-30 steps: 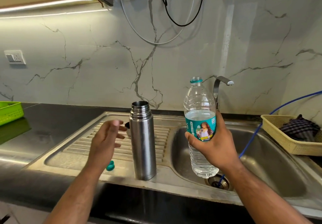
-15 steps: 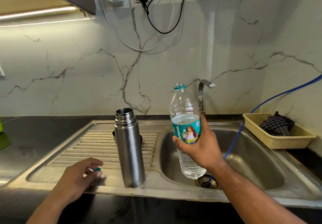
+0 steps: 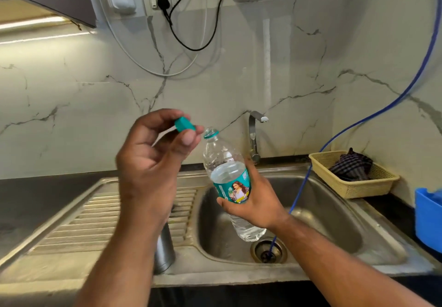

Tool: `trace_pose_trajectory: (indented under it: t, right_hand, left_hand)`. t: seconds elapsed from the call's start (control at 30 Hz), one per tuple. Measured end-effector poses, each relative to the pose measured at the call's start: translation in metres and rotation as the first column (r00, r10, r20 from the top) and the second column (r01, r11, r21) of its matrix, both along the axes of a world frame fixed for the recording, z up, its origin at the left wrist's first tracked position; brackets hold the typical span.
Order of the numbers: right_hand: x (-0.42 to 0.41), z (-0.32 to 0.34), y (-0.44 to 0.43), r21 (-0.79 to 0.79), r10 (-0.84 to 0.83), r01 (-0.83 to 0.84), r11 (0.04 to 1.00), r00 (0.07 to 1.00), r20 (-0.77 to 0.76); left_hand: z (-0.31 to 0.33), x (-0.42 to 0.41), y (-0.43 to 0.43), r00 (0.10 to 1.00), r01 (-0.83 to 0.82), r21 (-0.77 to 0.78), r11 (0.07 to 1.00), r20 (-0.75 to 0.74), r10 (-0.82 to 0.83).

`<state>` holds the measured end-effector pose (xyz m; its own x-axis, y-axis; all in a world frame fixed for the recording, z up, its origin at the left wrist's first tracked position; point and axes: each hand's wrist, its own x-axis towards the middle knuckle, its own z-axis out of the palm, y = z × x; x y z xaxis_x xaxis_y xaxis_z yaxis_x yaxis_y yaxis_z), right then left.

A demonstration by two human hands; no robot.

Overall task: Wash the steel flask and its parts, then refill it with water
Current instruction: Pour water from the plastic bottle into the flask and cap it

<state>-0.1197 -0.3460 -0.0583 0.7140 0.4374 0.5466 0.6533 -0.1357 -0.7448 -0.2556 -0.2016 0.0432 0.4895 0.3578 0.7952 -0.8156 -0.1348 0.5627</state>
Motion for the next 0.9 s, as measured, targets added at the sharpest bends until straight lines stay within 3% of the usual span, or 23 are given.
trace_pose_trajectory:
  t: [0.13, 0.27, 0.4, 0.67, 0.9]
  right_hand:
    - [0.009, -0.019, -0.008, 0.056, -0.006, 0.009, 0.998, 0.999, -0.045]
    - [0.013, -0.023, -0.009, 0.069, -0.012, 0.015, 0.998, 0.999, -0.041]
    - [0.018, -0.023, -0.008, 0.071, -0.009, 0.012, 0.997, 0.999, -0.043]
    - [0.029, -0.027, -0.005, 0.017, -0.039, 0.039, 0.999, 0.999, -0.022]
    - [0.034, -0.032, -0.003, -0.088, -0.058, 0.059, 0.994, 0.998, 0.013]
  left_hand:
    - [-0.004, 0.047, -0.014, 0.999, 0.026, -0.155, 0.988, -0.037, -0.032]
    - [-0.009, 0.079, -0.024, 0.985, 0.020, -0.208, 0.978, -0.162, -0.054]
    - [-0.018, 0.103, -0.028, 0.986, 0.028, -0.283, 0.959, -0.151, -0.073]
    - [-0.046, 0.124, -0.015, 0.981, 0.058, -0.336, 0.940, -0.156, -0.117]
    - [-0.058, 0.121, 0.010, 0.981, -0.014, -0.206, 0.979, -0.190, -0.026]
